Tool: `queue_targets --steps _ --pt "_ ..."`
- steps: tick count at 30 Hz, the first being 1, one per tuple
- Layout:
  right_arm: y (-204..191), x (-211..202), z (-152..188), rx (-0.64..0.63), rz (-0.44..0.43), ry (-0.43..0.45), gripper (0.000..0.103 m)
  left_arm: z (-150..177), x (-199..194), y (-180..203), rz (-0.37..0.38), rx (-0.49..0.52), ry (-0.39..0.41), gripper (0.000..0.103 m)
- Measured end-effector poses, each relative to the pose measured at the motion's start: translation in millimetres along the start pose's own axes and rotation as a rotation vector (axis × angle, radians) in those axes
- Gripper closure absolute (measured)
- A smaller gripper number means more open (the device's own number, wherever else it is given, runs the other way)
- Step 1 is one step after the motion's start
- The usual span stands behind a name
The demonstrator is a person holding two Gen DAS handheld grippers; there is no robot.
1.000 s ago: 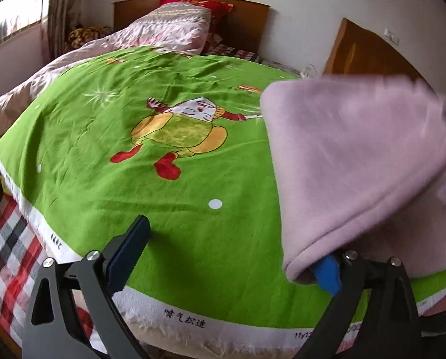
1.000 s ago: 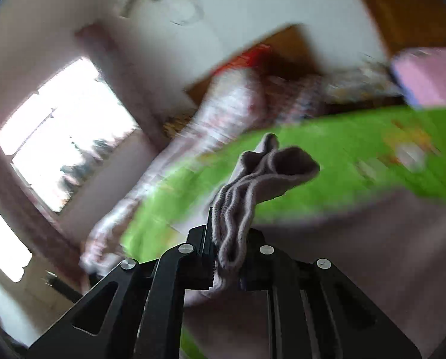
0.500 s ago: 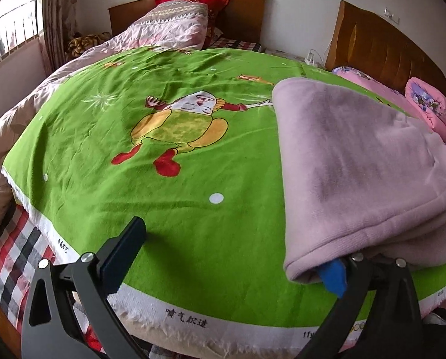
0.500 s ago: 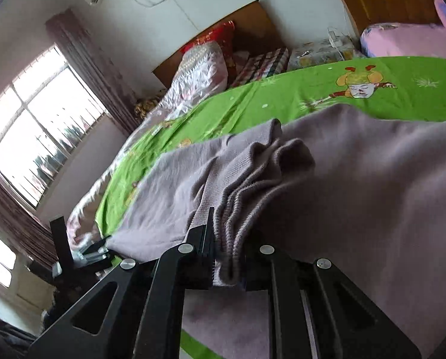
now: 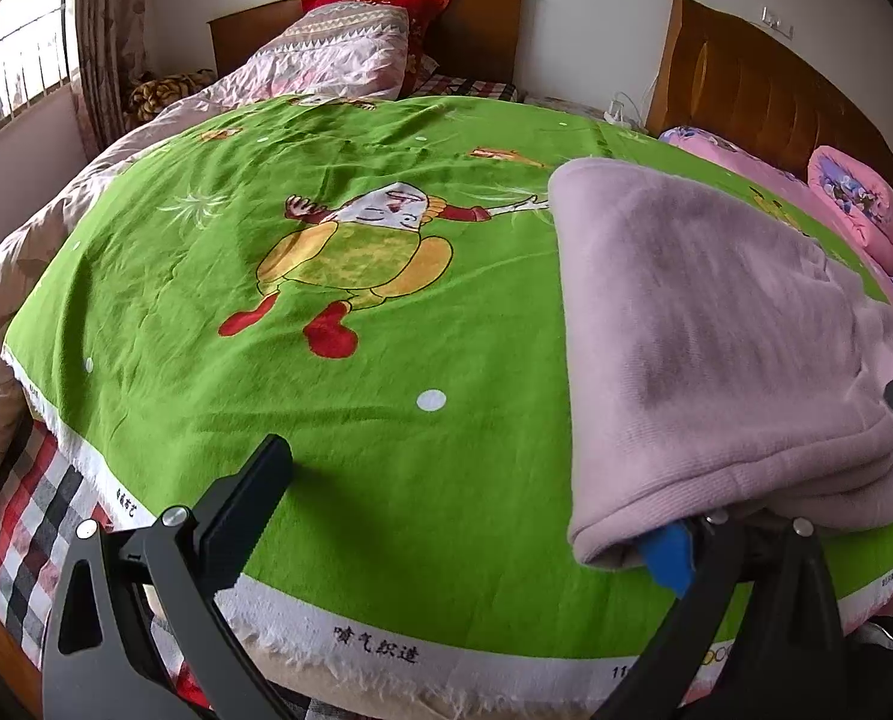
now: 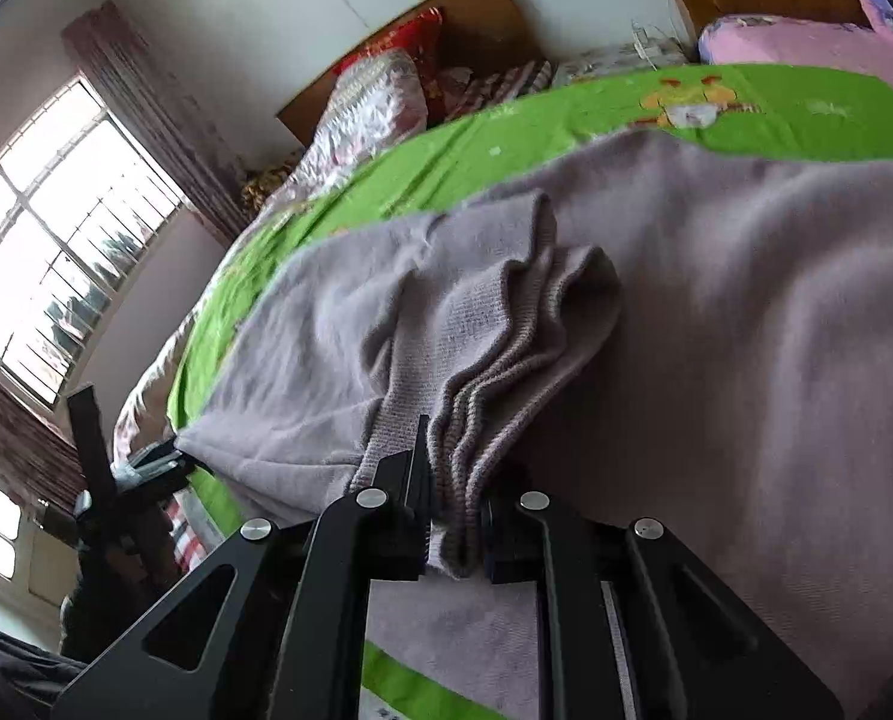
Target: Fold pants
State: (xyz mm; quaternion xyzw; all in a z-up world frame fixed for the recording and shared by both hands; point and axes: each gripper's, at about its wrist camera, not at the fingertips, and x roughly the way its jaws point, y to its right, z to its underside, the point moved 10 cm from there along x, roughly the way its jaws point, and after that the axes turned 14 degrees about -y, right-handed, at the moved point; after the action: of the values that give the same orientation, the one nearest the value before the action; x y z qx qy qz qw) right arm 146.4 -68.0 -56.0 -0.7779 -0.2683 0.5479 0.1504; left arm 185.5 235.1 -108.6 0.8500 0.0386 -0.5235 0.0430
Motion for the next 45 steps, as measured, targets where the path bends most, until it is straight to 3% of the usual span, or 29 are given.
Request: queue_targets --steps 5,8,9,11,12,14,17,18,19,21,24,26,28,31,33,36,38,40,42,45 --pt "7.7 5.5 4.7 0.022 0.005 -0.032 0.086 -0.1 -0.2 0.8 0.001 0.026 -0.020 0.001" --pt "11.5 1.1 8.9 0.040 -0.035 -0.060 0.063 2.7 -6.7 3.9 -0.009 0.069 -0.032 0.002" --pt "9.7 -3.6 10.1 0.027 -0.043 -0.066 0.040 6.8 -10.9 6.0 -0.017 0.108 -0.038 0.002" --pt "7.5 -24.5 8.4 -0.033 0.003 -0.020 0.029 21.5 -26.7 11.9 -0.026 0.228 -0.051 0.002" --pt "7.9 -34.0 6.6 -0.066 0.052 0.009 0.029 29.4 -38.4 14.5 -0.019 0.284 -0.057 0.002" --pt "9.0 -48.7 -1.1 -0.142 0.160 0.047 0.031 27.6 -63.1 18.5 0.025 0.300 -0.018 0.002" --pt "-9.0 -49.9 -24.3 -0.242 0.151 0.079 0.043 -12.4 -107.1 32.8 0.151 0.218 0.147 0.002" --pt "-17.0 -45.0 -30.1 -0.270 0.145 0.077 0.046 -30.2 -115.5 46.3 0.247 0.179 0.199 0.002" --pt "-30.3 -35.1 -37.0 -0.323 0.141 0.068 0.048 -41.9 -114.2 59.8 0.326 0.154 0.213 0.002" --pt "-49.7 -14.7 -44.0 -0.413 0.166 0.036 0.053 -58.1 -90.3 84.0 0.377 0.116 0.161 0.002" --pt "-62.2 14.2 -33.2 -0.489 0.203 -0.062 0.054 -57.1 -42.5 104.9 0.373 0.123 0.036 0.002" --pt "-55.8 26.9 -12.3 -0.508 0.232 -0.139 0.053 -41.9 -12.0 107.0 0.304 0.147 -0.044 0.003" --pt "-46.5 26.5 5.0 -0.541 0.247 -0.140 0.052 -26.4 -3.2 109.0 0.236 0.222 -0.044 0.004" --pt "-37.1 16.9 9.5 -0.491 0.190 -0.158 0.051 -19.7 1.3 113.1 0.150 0.306 -0.044 0.004" --pt "-36.2 11.1 4.2 -0.469 0.166 -0.195 0.051 -24.2 -0.9 111.9 0.147 0.295 -0.076 0.004" --pt "-38.6 -0.8 -16.5 -0.518 0.211 -0.150 0.049 -58.9 -38.4 119.6 0.294 0.255 -0.013 0.004" --pt "-42.2 -1.4 -40.2 -0.542 0.214 -0.116 0.049 -89.3 -45.8 127.9 0.338 0.251 0.020 0.002" --pt "-51.2 8.0 -59.2 -0.578 0.208 -0.098 0.048 -113.4 -30.8 139.8 0.337 0.277 0.009 0.002" --pt "-53.6 27.0 -72.0 -0.604 0.240 -0.106 0.048 -127.1 1.1 146.7 0.321 0.262 -0.060 0.002" --pt "-36.3 48.2 -71.4 -0.596 0.262 -0.166 0.046 -122.1 47.2 148.6 0.253 0.287 -0.162 0.002"
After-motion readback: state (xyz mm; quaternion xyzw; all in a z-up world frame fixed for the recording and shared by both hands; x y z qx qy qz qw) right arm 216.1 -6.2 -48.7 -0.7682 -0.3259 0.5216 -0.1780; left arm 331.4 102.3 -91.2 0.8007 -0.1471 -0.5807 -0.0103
